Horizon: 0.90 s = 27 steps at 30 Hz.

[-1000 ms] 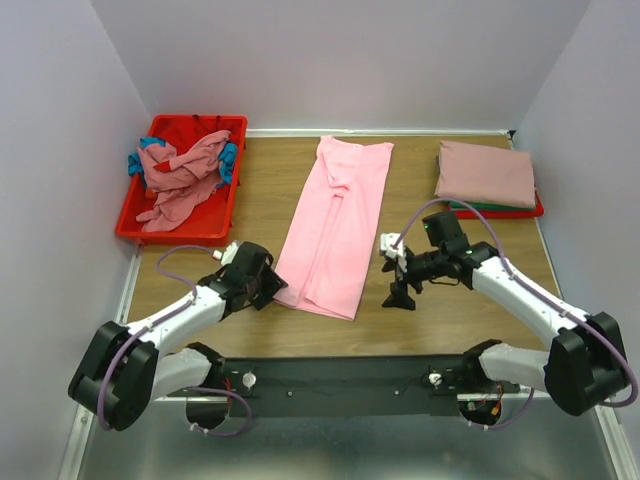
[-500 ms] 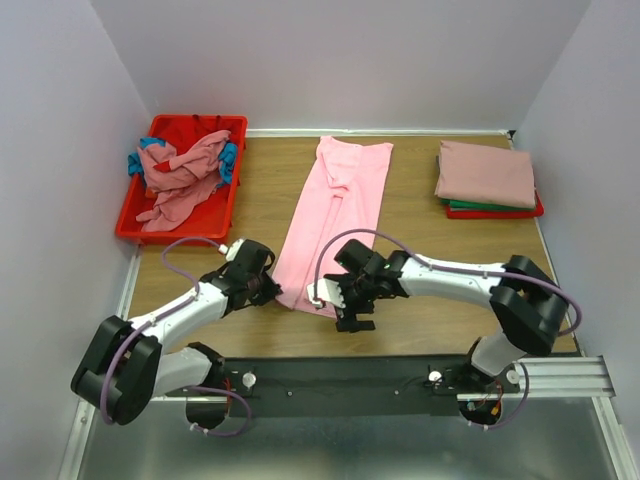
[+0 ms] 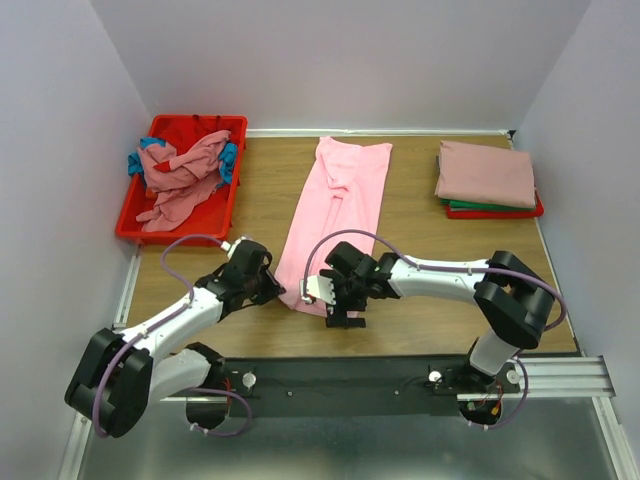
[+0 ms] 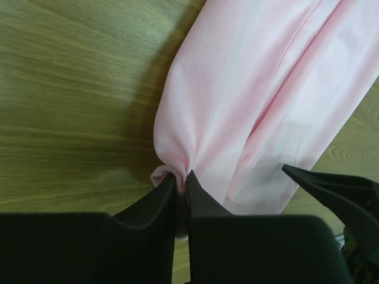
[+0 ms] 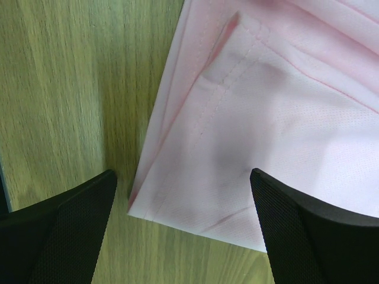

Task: Fold and stack the t-shirts
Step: Fold the tshirt

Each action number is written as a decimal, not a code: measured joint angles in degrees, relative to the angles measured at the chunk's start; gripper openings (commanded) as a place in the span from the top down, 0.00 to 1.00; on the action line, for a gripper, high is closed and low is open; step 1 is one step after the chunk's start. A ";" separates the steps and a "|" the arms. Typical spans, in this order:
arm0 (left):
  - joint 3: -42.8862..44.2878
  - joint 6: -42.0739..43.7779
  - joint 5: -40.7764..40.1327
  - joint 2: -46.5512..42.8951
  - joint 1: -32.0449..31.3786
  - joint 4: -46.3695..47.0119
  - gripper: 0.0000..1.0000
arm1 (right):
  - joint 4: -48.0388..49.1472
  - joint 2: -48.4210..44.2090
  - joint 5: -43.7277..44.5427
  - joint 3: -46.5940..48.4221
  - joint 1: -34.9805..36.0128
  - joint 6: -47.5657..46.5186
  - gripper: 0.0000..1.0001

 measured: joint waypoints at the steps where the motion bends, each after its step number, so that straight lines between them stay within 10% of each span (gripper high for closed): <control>1: -0.17 0.31 0.55 0.02 0.00 0.13 0.74 | 0.02 0.00 0.04 0.00 0.00 0.15 0.00; 27: 1.57 -4.35 2.62 1.79 0.00 -13.75 0.50 | 0.98 -1.33 0.02 -0.90 0.00 0.74 0.00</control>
